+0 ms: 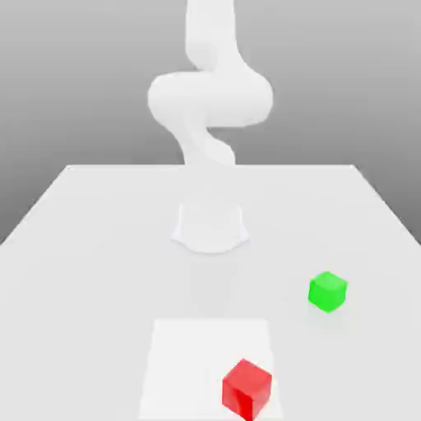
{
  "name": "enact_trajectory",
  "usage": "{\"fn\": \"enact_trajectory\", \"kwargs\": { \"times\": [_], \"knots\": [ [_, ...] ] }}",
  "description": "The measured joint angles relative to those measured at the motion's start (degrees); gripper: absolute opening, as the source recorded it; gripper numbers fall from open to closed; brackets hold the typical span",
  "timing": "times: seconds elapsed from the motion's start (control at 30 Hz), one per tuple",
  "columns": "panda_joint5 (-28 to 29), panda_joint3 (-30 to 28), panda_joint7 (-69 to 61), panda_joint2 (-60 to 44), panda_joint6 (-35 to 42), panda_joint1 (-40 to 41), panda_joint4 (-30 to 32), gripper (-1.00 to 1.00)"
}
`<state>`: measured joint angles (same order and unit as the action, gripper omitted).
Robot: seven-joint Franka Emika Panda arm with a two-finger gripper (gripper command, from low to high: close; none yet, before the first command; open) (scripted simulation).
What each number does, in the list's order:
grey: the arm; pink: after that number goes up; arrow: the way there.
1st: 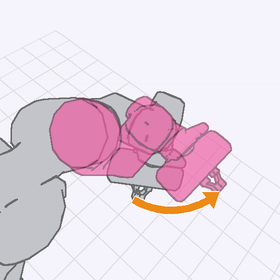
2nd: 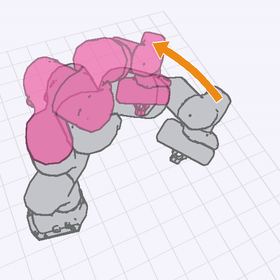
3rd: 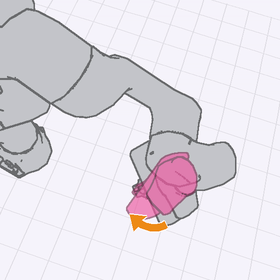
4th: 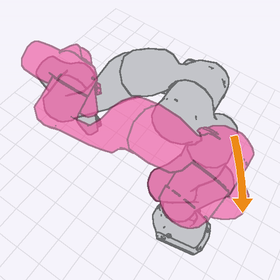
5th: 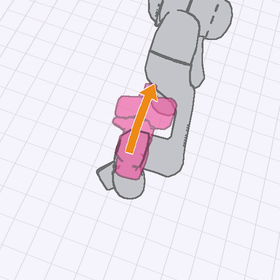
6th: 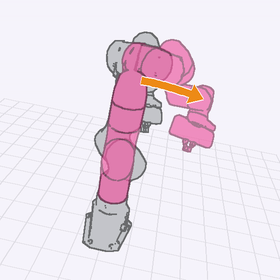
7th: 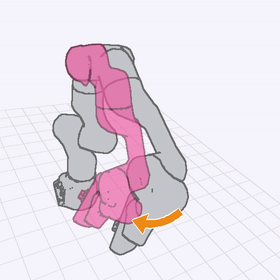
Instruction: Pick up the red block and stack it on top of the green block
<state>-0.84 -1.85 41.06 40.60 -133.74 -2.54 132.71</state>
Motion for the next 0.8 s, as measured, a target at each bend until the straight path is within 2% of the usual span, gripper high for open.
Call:
{"fn": "enact_trajectory", "kwargs": {
  "times": [0.27, 0.53, 0.67, 0.8],
  "knots": [
    [-3.38, -5.07, -15.97, -17.02, -6.34, -7.17, 3.02, 0.00],
    [-6.66, -6.53, -31.60, -33.71, -12.49, -10.83, 5.96, 0.00],
    [-6.54, -6.22, -38.15, -41.84, -15.70, -11.96, 7.48, 0.00],
    [-4.09, -5.95, -43.04, -49.69, -19.01, -11.90, 9.04, 0.00]
  ]
}}
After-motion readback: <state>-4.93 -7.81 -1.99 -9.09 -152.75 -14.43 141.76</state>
